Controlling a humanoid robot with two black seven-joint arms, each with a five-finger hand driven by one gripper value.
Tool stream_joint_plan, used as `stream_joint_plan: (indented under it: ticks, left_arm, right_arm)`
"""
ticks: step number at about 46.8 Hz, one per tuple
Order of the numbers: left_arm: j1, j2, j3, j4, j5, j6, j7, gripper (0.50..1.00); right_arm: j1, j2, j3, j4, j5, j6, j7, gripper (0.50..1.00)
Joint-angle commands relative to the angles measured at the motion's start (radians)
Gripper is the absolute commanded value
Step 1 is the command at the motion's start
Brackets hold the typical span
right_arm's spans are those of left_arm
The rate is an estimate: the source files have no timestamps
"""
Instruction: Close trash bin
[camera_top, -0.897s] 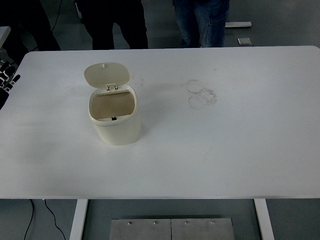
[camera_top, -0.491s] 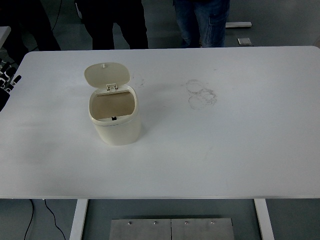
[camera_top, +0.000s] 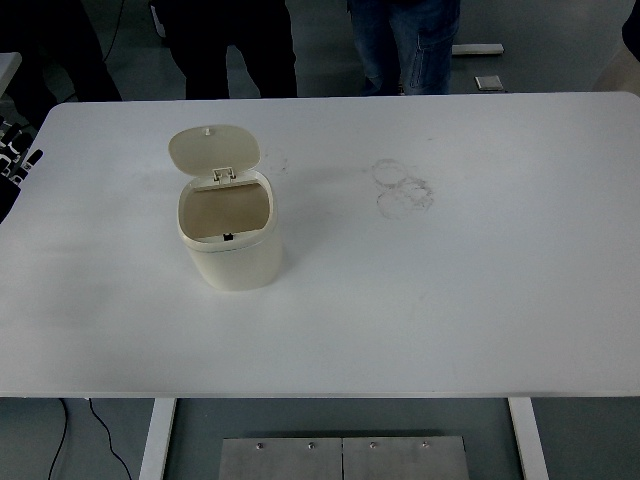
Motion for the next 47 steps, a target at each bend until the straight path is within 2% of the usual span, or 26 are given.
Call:
stream_joint_plan:
  ticks: [1, 20, 29, 35, 41, 47]
  left_arm:
    - [0.000, 0.000, 0.002, 0.000, 0.000, -0.002, 0.003, 1.000]
    - [0.003, 0.000, 0.002, -0.006, 0.005, -0.007, 0.008, 1.000]
    - [-0.009, 0.001, 0.005, -0.003, 0.008, 0.016, 0.008, 1.000]
    - [-0.064, 0.009, 0.017, -0.001, 0.020, 0.054, 0.012, 1.000]
    - [-0.123, 0.017, 0.040, -0.003, 0.086, 0.065, 0.014, 1.000]
    - [-0.175, 0.038, 0.092, -0.009, 0.158, 0.114, 0.014, 1.000]
  right_arm:
    - [0.000, 0.000, 0.000, 0.000, -0.001, 0.000, 0.000, 0.991]
    - [0.000, 0.000, 0.000, 0.000, 0.001, -0.002, 0.001, 0.989]
    - [0.000, 0.000, 0.000, 0.000, 0.001, 0.000, 0.000, 0.989]
    - [0.000, 0.000, 0.000, 0.000, -0.001, 0.000, 0.000, 0.989]
    - [0.000, 0.000, 0.000, 0.000, -0.001, 0.000, 0.000, 0.991]
    - [0.000, 0.000, 0.000, 0.000, 0.001, 0.000, 0.000, 0.991]
